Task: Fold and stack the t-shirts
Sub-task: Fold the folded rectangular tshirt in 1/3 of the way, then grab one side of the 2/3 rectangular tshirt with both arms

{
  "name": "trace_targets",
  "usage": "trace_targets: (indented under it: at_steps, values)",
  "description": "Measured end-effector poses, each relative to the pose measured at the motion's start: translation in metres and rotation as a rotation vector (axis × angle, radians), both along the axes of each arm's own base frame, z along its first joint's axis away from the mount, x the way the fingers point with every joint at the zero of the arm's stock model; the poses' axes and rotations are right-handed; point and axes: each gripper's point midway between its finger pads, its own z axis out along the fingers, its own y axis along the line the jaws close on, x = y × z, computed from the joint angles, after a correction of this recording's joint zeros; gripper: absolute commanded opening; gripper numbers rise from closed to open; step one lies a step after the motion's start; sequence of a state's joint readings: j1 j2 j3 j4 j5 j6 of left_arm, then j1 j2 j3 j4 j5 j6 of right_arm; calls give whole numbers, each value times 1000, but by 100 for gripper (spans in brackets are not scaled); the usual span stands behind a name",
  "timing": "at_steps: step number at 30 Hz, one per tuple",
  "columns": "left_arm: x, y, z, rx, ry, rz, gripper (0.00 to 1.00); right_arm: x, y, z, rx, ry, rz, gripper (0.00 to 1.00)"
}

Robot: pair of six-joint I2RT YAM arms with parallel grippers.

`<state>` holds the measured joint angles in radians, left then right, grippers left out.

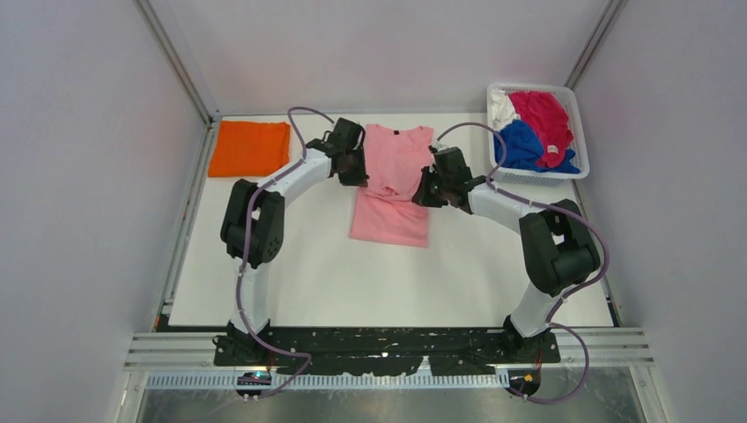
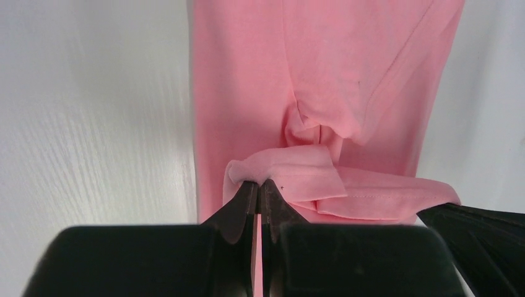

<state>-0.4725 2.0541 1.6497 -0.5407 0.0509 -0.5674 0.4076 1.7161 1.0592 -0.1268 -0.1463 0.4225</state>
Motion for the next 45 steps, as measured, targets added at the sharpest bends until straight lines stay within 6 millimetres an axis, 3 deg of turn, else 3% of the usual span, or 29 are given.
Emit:
trace_targets:
  at_steps: [3, 6, 7, 8, 9, 10, 11, 14, 17, 19, 24, 29, 32, 35, 41, 45]
  values:
    - [5, -1, -5, -2, 9, 1, 16, 6, -5, -4, -9, 5, -22, 15]
    - [11, -3, -8, -9, 15, -4, 46, 11, -10, -8, -15, 12, -38, 25]
    - [14, -3, -9, -10, 16, -5, 59, 13, -12, -9, -16, 15, -42, 36]
    - [18, -4, -9, -14, 16, -5, 67, 18, -12, -10, -15, 14, -47, 41]
    - [22, -4, -8, -18, 13, -4, 80, 24, -14, -10, -16, 13, -53, 54]
    - [25, -3, -6, -25, 13, 1, 96, 29, -15, -10, -12, 12, -61, 60]
    - [29, -2, -3, -28, 10, 6, 99, 35, -17, -9, -12, 11, -67, 75]
    - [38, 8, 12, -44, -8, 29, 100, 49, -24, 0, -11, -8, -89, 98]
    - [29, 21, 21, -52, -23, 46, 100, 52, -35, 13, -25, -38, -109, 96]
    - [3, 37, 23, -52, -5, 57, 100, 45, -39, 20, -26, -58, -111, 95]
    - [-66, 49, 19, -102, 45, 34, 99, -6, -47, 23, 6, -44, -98, 95]
    - [-130, 59, -21, -118, 155, 38, 86, -57, -46, 0, 38, 34, -89, 95]
    - [-150, 64, -43, -100, 218, 48, 76, -81, -42, -14, 45, 77, -69, 96]
    - [-154, 61, -48, -113, 231, 52, 72, -102, -39, -25, 49, 114, -55, 97]
    - [-146, 43, -53, -147, 217, 32, 53, -120, -32, -34, 52, 142, -29, 100]
    - [-141, 31, -56, -164, 218, 18, 39, -121, -27, -33, 55, 134, -17, 90]
